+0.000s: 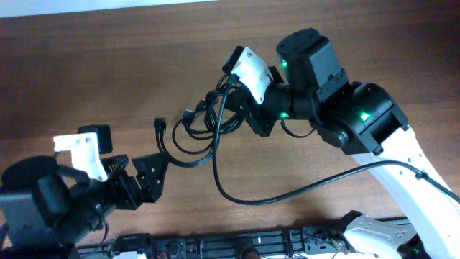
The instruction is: Untangle cables
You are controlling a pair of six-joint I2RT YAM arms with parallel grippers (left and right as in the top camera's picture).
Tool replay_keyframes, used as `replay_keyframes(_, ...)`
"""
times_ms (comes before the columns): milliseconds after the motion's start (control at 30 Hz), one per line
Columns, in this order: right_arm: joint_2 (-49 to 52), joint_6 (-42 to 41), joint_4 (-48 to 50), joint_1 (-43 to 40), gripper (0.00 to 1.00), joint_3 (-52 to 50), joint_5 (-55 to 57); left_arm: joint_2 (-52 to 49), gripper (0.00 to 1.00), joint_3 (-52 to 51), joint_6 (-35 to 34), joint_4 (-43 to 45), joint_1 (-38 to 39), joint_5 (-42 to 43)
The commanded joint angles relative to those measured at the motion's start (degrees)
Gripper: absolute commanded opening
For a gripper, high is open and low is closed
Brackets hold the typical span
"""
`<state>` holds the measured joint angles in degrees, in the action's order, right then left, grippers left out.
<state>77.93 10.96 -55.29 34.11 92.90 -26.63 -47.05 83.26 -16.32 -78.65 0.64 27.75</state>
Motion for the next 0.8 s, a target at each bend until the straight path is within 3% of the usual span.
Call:
replay_keyframes(0, -1.1, 3.8, 1.1, 0.0, 0.06, 1.9, -3.0, -2.7, 0.99, 0.2, 12.4, -0.1, 0.2, 9.8)
replay_keyframes(100, -1.1, 3.6, 2.3, 0.0, 0.04, 1.9, -3.8, -4.6, 0.99, 0.2, 25.2, -0.6, 0.2, 20.8)
replay_keyframes(167, -1.1, 3.5, 2.4, 0.0, 0.04, 1.9, -5.9, -5.5, 0.99, 0.2, 27.7, -0.5, 0.2, 22.0)
replay_keyframes(433, -1.1, -9.7, 6.4, 0.0, 0.04, 1.9, -6.0, -7.1, 0.99, 0.2, 30.2, -0.5, 0.2, 22.0)
replay_keyframes(767, -1.1, -20.0, 7.8, 0.0, 0.04, 1.9, -6.0, -7.1, 0.99, 0.2, 30.2, -0.5, 0.2, 21.8)
